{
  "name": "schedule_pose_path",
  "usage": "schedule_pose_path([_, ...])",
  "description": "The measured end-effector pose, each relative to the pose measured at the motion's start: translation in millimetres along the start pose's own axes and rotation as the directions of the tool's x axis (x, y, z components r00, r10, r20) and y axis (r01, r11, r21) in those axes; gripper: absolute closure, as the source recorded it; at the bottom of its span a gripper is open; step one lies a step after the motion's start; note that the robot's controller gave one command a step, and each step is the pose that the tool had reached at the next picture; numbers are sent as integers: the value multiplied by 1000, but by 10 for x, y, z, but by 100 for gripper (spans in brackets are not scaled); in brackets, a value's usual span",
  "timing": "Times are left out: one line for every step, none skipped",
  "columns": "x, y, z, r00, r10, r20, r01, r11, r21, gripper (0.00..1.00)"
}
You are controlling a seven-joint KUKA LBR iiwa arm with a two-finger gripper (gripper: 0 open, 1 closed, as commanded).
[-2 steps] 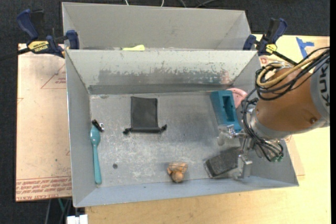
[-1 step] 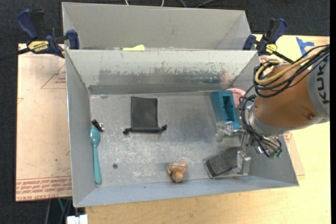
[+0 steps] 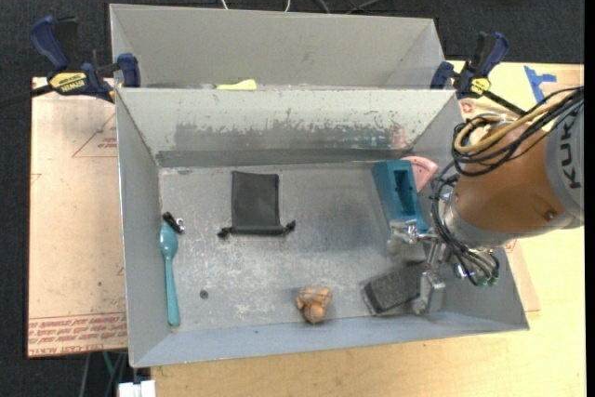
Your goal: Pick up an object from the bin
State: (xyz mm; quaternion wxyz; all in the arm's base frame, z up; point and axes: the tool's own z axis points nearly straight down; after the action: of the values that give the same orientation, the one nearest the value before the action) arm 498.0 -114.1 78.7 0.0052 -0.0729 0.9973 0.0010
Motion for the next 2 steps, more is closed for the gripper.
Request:
schedule_pose_path([-11,-3,89,999,-38,-1,38,999,-1,100])
schedule_pose_path([-11,-3,89,999,-38,-1,38,999,0,100])
